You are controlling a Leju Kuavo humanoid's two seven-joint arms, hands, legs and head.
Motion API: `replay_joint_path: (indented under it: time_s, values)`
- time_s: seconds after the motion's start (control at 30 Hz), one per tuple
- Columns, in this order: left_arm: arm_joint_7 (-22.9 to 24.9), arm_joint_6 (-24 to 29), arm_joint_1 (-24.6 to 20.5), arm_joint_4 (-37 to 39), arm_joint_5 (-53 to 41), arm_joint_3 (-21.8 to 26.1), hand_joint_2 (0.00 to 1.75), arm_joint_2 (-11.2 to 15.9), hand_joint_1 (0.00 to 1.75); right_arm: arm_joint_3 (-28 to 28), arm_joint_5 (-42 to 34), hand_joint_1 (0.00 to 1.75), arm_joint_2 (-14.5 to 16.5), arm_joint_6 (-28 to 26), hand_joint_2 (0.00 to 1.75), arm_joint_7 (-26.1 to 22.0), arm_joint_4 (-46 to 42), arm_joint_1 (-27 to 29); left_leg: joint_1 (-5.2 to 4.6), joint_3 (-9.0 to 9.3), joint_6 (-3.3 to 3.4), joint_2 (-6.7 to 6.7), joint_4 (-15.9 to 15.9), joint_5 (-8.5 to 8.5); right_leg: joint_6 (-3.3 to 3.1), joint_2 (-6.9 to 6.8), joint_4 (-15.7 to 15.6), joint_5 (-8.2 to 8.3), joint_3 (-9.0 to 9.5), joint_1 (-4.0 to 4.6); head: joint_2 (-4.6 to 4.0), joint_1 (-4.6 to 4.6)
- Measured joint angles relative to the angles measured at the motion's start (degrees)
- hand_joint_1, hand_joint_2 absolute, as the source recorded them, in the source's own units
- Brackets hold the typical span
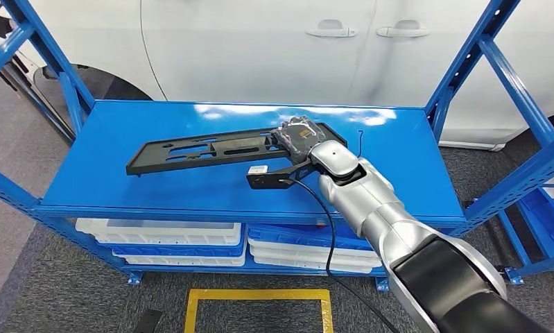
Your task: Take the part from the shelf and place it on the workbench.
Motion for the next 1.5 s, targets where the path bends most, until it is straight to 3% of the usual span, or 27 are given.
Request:
replay_joint_path:
  time_s: [0.07, 0.13, 0.23, 0.3, 0.4, 0.43, 0.47, 0.5, 0.57, 0.63, 0.73, 0.8, 0.87, 0.93, 0.97, 1.0, 1.07, 1.13, 1.17, 1.3, 1.37, 1.43, 1.47, 1.5]
  values:
    - [-0.1, 0.0, 0.0, 0.0, 0.2, 0.0, 0.0, 0.0, 0.0, 0.1, 0.8, 1.67, 0.0, 0.0, 1.75, 0.0, -2.0, -1.2, 0.03, -0.06, -0.43, -0.07, 0.5, -0.43, 0.02, -0.07, -7.7, 4.0, 3.52, -0.24, 0.0, 0.0]
    - [-0.4, 0.0, 0.0, 0.0, 0.6, 0.1, 0.0, 0.0, 0.0, 0.2, 1.2, 1.68, -0.1, 0.4, 1.75, 0.0, -4.0, -2.7, -0.15, -0.3, -1.04, -0.1, 1.0, -0.8, -0.33, -0.03, -13.2, 5.76, 5.97, -0.15, 0.0, -0.01]
    - [-0.8, 0.2, 0.1, 0.0, 1.0, 0.2, 0.0, 0.1, 0.0, 0.5, 1.3, 1.67, -0.3, 1.8, 1.75, -0.1, -7.1, -4.7, -0.14, -0.46, -1.98, -0.09, 1.0, -0.92, -1.37, 0.04, -14.1, 5.63, 6.15, 0.11, 0.0, -0.01]
    - [-1.0, 0.3, 0.2, 0.0, 1.2, 0.3, 0.0, 0.2, 0.0, 0.8, -0.1, 1.66, -0.6, 2.8, 1.75, -0.5, -9.7, -5.9, 0.0, -1.15, -2.52, -0.02, 2.7, -2.37, -2.14, 0.0, -14.5, 5.81, 6.3, 0.0, 0.0, -0.02]
    - [-1.3, 0.4, 0.3, 0.0, 1.5, 0.5, 0.0, 0.3, 0.0, 1.2, -4.1, 1.66, -1.2, 4.8, 1.75, -1.3, -14.6, -7.0, 0.05, -5.45, -2.95, 0.03, 12.8, -7.51, -2.76, -0.01, -14.7, 5.79, 6.49, 0.03, -0.01, -0.02]
    - [-1.3, 0.4, 0.4, 0.0, 1.5, 0.6, 0.0, 0.3, 0.0, 1.3, -5.6, 1.66, -1.5, 5.4, 1.75, -1.6, -16.2, -7.2, 0.05, -6.95, -3.02, 0.03, 16.1, -8.52, -2.85, 0.0, -14.7, 5.73, 6.58, 0.11, -0.01, -0.02]
    - [-1.3, 0.4, 0.5, 0.0, 1.5, 0.7, 0.0, 0.3, 0.0, 1.5, -7.1, 1.66, -1.9, 5.9, 1.75, -1.9, -17.8, -7.2, 0.05, -7.75, -3.01, 0.03, 17.6, -8.43, -2.92, 0.02, -14.7, 5.65, 6.69, 0.19, -0.01, -0.02]
    - [-1.3, 0.4, 0.5, 0.0, 1.6, 0.9, 0.0, 0.4, 0.0, 1.7, -8.6, 1.67, -2.5, 6.4, 1.75, -2.2, -19.7, -7.2, 0.05, -7.58, -2.92, 0.03, 16.9, -7.18, -2.93, 0.04, -14.6, 5.56, 6.82, 0.26, -0.01, -0.02]
    - [-1.3, 0.5, 0.6, 0.0, 1.6, 1.1, 0.0, 0.6, 0.0, 2.0, -12.7, 1.69, -3.8, 7.6, 1.75, -2.9, -24.5, -7.1, 0.03, -4.8, -2.43, 0.03, 9.8, -2.66, -2.76, 0.13, -14.6, 5.34, 7.04, 0.33, 0.0, -0.02]
    - [-1.3, 0.7, 0.6, 0.0, 1.6, 1.3, 0.0, 0.7, 0.0, 2.1, -18.2, 1.71, -5.3, 8.8, 1.75, -3.9, -29.8, -7.0, -0.19, -1.91, -1.87, 0.0, 3.1, -0.19, -2.35, 0.25, -14.4, 5.22, 6.97, 0.55, 0.0, -0.02]
    - [-1.3, 0.9, 0.6, 0.0, 1.7, 1.3, 0.0, 0.7, 0.0, 1.7, -26.3, 1.68, -7.4, 9.6, 1.75, -5.9, -37.1, -5.3, -0.34, -0.85, -1.26, -0.21, 1.0, -0.51, -1.44, 0.21, -14.7, 5.29, 6.91, 0.7, 0.0, -0.01]
    - [-1.3, 1.0, 0.6, 0.0, 1.8, 1.4, 0.0, 0.6, 0.0, 1.0, -32.9, 1.67, -9.3, 9.4, 1.75, -8.1, -43.0, -2.0, -0.04, -0.5, -0.65, -0.34, 0.5, -0.24, -0.76, 0.09, -13.7, 4.29, 6.7, 0.68, -0.01, 0.0]
    - [-1.4, 1.2, 0.6, 0.0, 1.9, 1.4, 0.0, 0.6, 0.0, 0.0, -39.5, 1.67, -11.2, 8.9, 1.75, -10.2, -49.4, 2.4, 0.13, -0.21, -0.11, -0.35, 0.0, -0.05, -0.18, 0.06, -8.6, 1.3, 4.36, 0.49, -0.01, 0.0]
    - [-1.5, 1.3, 0.6, 0.0, 2.1, 1.5, 0.0, 0.6, 0.0, -1.0, -44.1, 1.65, -12.4, 8.4, 1.75, -11.6, -54.9, 7.0, 0.05, -0.2, 0.12, -0.32, 0.0, -0.11, 0.19, 0.05, -1.2, -1.7, 0.6, 0.32, 0.0, 0.0]
    - [-1.5, 1.4, 0.6, 0.0, 2.1, 1.6, 0.44, 0.6, 0.0, -1.5, -46.0, 1.65, -12.9, 8.4, 1.75, -12.1, -57.3, 9.2, 0.02, -0.19, 0.16, -0.31, 0.1, -0.16, 0.3, 0.04, 1.0, -2.07, -0.57, 0.28, 0.0, 0.0]
    - [-1.5, 1.6, 0.6, 0.0, 2.2, 1.6, 0.87, 0.6, 0.0, -2.0, -47.8, 1.65, -13.3, 8.5, 1.75, -12.7, -59.6, 11.2, 0.02, -0.18, 0.17, -0.31, 0.2, -0.22, 0.34, 0.03, 1.0, -1.36, -0.71, 0.25, 0.0, 0.0]
    - [-1.5, 2.0, 0.6, 0.0, 2.2, 1.7, 1.75, 0.6, 0.0, -3.1, -51.7, 1.65, -13.9, 9.2, 1.75, -13.7, -63.5, 14.6, 0.01, -0.14, 0.04, -0.37, 0.4, -0.45, 0.1, 0.02, -5.4, 2.42, 2.32, 0.2, 0.0, 0.21]
    - [-1.5, 2.5, 0.5, 0.0, 2.4, 1.7, 1.75, 0.6, 0.0, -4.4, -55.8, 1.65, -14.4, 10.5, 1.75, -14.4, -66.3, 17.4, -0.2, -0.16, -0.35, -0.44, 0.8, -0.8, -0.42, 0.03, -12.6, 5.12, 5.92, 0.38, -0.01, 0.88]
    - [-1.5, 2.6, 0.5, 0.0, 2.5, 1.8, 1.75, 0.6, 0.0, -5.0, -58.0, 1.66, -14.5, 11.4, 1.75, -14.5, -67.3, 18.6, -0.31, -0.17, -0.59, -0.47, 0.9, -0.93, -0.69, 0.05, -14.2, 5.48, 6.73, 0.48, -0.03, 1.33]
    - [-1.9, 2.9, 0.4, 0.0, 3.1, 2.2, 1.75, 0.6, 0.0, -6.2, -65.9, 1.66, -14.8, 15.9, 1.75, -13.8, -70.5, 22.2, -0.37, -0.2, -1.72, -0.37, 1.4, -1.71, -1.86, 0.04, -15.0, 5.62, 7.1, 0.36, -0.41, 2.06]
    - [-2.3, 3.1, 0.4, 0.0, 3.5, 2.5, 1.75, 0.6, 0.0, -6.3, -69.3, 1.66, -14.8, 18.5, 1.75, -12.4, -71.5, 23.1, -0.27, -1.89, -2.22, -0.21, 5.7, -4.56, -2.43, -0.15, -15.3, 5.72, 7.38, 0.15, -0.76, 2.09]
    - [-2.7, 3.3, 0.4, 0.0, 4.0, 2.8, 1.75, 0.6, 0.0, -6.2, -72.4, 1.67, -14.7, 21.0, 1.75, -10.4, -72.2, 23.7, -0.2, -5.1, -2.6, -0.15, 13.2, -8.19, -2.69, -0.27, -15.3, 5.65, 7.47, 0.25, -1.08, 2.18]
    - [-2.9, 3.3, 0.5, 0.0, 4.3, 3.0, 1.75, 0.6, 0.0, -6.1, -74.0, 1.67, -14.7, 22.4, 1.75, -9.2, -72.4, 23.9, -0.17, -6.28, -2.68, -0.14, 15.9, -9.01, -2.72, -0.29, -15.3, 5.63, 7.48, 0.31, -1.19, 2.23]
    - [-3.1, 3.4, 0.5, 0.0, 4.5, 3.1, 1.75, 0.7, 0.0, -6.0, -75.5, 1.68, -14.7, 23.8, 1.75, -8.0, -72.5, 24.0, -0.17, -6.57, -2.67, -0.14, 16.7, -8.75, -2.73, -0.29, -15.2, 5.61, 7.5, 0.36, -1.27, 2.27]
